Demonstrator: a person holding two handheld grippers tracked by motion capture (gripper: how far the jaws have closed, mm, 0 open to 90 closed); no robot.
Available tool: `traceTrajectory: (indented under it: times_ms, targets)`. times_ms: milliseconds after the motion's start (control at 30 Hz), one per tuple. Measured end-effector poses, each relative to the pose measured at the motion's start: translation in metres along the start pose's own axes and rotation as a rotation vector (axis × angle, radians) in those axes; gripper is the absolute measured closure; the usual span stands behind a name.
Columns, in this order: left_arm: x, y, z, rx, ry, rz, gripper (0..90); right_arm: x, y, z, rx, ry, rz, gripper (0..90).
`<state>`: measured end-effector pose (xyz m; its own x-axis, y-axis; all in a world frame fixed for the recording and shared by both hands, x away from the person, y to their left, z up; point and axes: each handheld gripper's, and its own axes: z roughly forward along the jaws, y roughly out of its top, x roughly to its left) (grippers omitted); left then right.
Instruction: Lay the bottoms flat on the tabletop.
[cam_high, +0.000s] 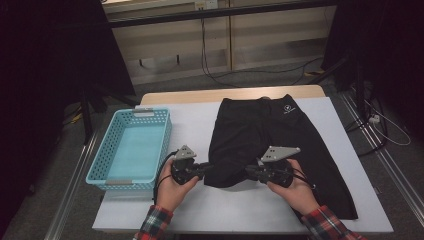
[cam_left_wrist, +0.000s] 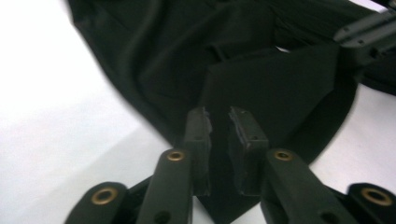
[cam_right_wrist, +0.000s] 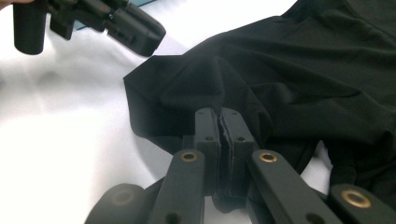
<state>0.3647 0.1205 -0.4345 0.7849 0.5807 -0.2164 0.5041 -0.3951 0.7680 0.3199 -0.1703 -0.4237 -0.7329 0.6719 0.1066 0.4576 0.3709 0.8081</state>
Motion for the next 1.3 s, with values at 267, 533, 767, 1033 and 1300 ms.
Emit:
traceTrajectory:
  times_ms: [267, 533, 767, 1033, 1300]
  targets:
    - [-0.005, -0.005, 0.005, 0.037, -0.023, 0.026, 63.6, -0.002, -0.003, 0.001, 0.015, -0.01, -0.004, 86.9]
    - [-0.002, -0.01, 0.0, 0.065, -0.022, 0.002, 67.3, -0.002, -0.004, -0.002, 0.016, -0.014, -0.006, 86.4]
    - [-0.004, -0.015, 0.001, 0.087, -0.041, 0.023, 67.0, 0.006, -0.003, -0.004, 0.022, 0.001, -0.027, 86.4]
    - [-0.002, -0.019, 0.006, 0.108, -0.087, 0.029, 68.5, 0.004, -0.008, -0.01, 0.019, -0.009, -0.011, 86.1]
    - [-0.009, -0.015, 0.009, 0.174, -0.074, 0.037, 89.9, 0.002, -0.013, -0.008, 0.034, -0.011, -0.002, 85.6]
